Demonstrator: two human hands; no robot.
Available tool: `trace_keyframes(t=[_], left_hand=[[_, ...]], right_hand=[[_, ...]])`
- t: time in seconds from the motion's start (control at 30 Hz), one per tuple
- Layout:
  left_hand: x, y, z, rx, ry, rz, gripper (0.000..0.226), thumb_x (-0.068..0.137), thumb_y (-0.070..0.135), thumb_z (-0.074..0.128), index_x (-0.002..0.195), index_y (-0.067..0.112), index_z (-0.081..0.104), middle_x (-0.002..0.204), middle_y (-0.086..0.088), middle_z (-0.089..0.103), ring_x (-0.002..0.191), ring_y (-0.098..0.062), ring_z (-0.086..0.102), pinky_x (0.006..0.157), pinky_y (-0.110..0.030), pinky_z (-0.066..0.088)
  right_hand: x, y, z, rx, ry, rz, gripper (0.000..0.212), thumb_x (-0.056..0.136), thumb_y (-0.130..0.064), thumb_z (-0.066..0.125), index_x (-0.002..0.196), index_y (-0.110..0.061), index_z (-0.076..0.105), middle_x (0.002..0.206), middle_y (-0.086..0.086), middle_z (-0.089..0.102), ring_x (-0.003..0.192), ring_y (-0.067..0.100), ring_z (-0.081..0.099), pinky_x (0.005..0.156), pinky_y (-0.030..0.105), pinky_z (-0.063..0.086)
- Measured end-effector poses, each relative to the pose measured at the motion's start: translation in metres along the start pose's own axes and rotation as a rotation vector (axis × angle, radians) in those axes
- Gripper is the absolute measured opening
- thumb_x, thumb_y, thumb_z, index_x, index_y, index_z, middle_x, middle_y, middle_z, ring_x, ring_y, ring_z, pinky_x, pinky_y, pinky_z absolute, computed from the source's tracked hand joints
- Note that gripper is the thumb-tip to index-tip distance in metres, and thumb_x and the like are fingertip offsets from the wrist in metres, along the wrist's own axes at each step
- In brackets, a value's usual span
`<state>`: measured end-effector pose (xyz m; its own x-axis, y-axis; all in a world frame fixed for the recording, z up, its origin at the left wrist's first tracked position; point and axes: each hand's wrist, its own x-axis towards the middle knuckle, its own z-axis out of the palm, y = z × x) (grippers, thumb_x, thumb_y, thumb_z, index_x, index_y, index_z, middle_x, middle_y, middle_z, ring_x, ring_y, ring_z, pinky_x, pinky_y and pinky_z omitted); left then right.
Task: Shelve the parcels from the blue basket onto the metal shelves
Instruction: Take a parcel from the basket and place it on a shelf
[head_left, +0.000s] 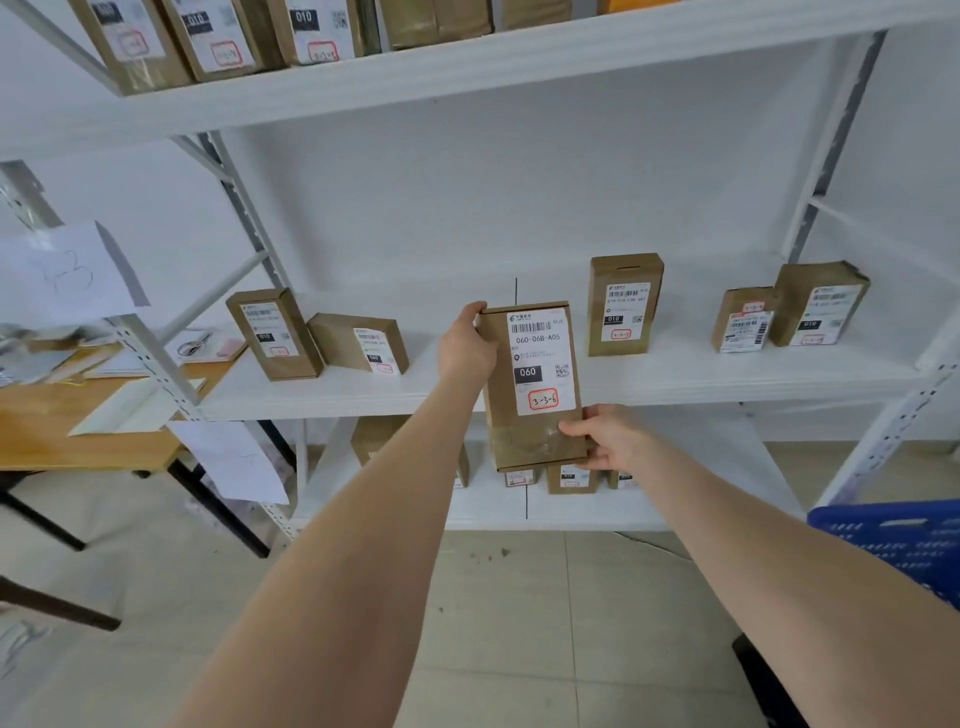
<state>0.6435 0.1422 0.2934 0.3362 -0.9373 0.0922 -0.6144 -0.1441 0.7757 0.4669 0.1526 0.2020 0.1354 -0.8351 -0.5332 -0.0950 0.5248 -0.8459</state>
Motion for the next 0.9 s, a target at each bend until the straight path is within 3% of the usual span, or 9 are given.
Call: trace_keyframes(t=[0.2, 0.33, 0.6, 0.7, 0.9], left_hand=[[0.034, -0.002, 0.007, 0.059, -0.026, 0.018, 0.054, 0.092, 0.003, 0.044, 0.138, 0.031, 0.040, 0.117, -0.009, 0.064, 0.097, -0.028, 0.062, 0.080, -0.040, 0.057], [0.074, 0.002, 0.012, 0.088, -0.024, 0.063, 0.052, 0.087, 0.008, 0.056, 0.134, 0.021, 0.040, 0.121, -0.007, 0.060, 0.104, -0.028, 0.060, 0.084, -0.040, 0.054], [0.158, 0.006, 0.030, 0.109, -0.054, 0.165, 0.049, 0.081, 0.017, 0.069, 0.121, 0.011, 0.042, 0.119, -0.008, 0.057, 0.108, -0.028, 0.056, 0.090, -0.039, 0.047], [0.179, 0.003, 0.047, 0.139, -0.105, 0.256, 0.058, 0.081, 0.017, 0.070, 0.132, 0.015, 0.043, 0.128, -0.005, 0.049, 0.112, -0.025, 0.054, 0.094, -0.036, 0.045], [0.200, -0.013, 0.081, 0.126, -0.171, 0.327, 0.054, 0.083, 0.013, 0.067, 0.135, 0.017, 0.051, 0.132, -0.002, 0.043, 0.110, -0.022, 0.055, 0.097, -0.029, 0.043]], right_hand=[[0.028, -0.015, 0.003, 0.010, 0.117, -0.054, 0.024, 0.082, -0.002, 0.072, 0.100, -0.010, 0.059, 0.111, 0.014, 0.069, 0.102, 0.031, 0.066, 0.086, 0.047, 0.055], [0.054, -0.036, 0.008, 0.011, 0.185, -0.122, 0.035, 0.083, -0.001, 0.071, 0.115, -0.010, 0.059, 0.120, 0.012, 0.063, 0.114, 0.029, 0.059, 0.094, 0.052, 0.051], [0.129, -0.073, 0.023, -0.053, 0.334, -0.213, 0.061, 0.081, -0.009, 0.076, 0.134, -0.010, 0.046, 0.133, 0.009, 0.057, 0.122, 0.027, 0.054, 0.101, 0.044, 0.046], [0.152, -0.074, 0.021, -0.087, 0.364, -0.238, 0.070, 0.080, -0.010, 0.077, 0.140, -0.011, 0.041, 0.138, 0.007, 0.054, 0.127, 0.027, 0.050, 0.106, 0.045, 0.042], [0.192, -0.067, 0.014, -0.166, 0.421, -0.243, 0.063, 0.084, -0.009, 0.072, 0.140, -0.011, 0.043, 0.135, 0.007, 0.057, 0.127, 0.025, 0.051, 0.105, 0.038, 0.040]])
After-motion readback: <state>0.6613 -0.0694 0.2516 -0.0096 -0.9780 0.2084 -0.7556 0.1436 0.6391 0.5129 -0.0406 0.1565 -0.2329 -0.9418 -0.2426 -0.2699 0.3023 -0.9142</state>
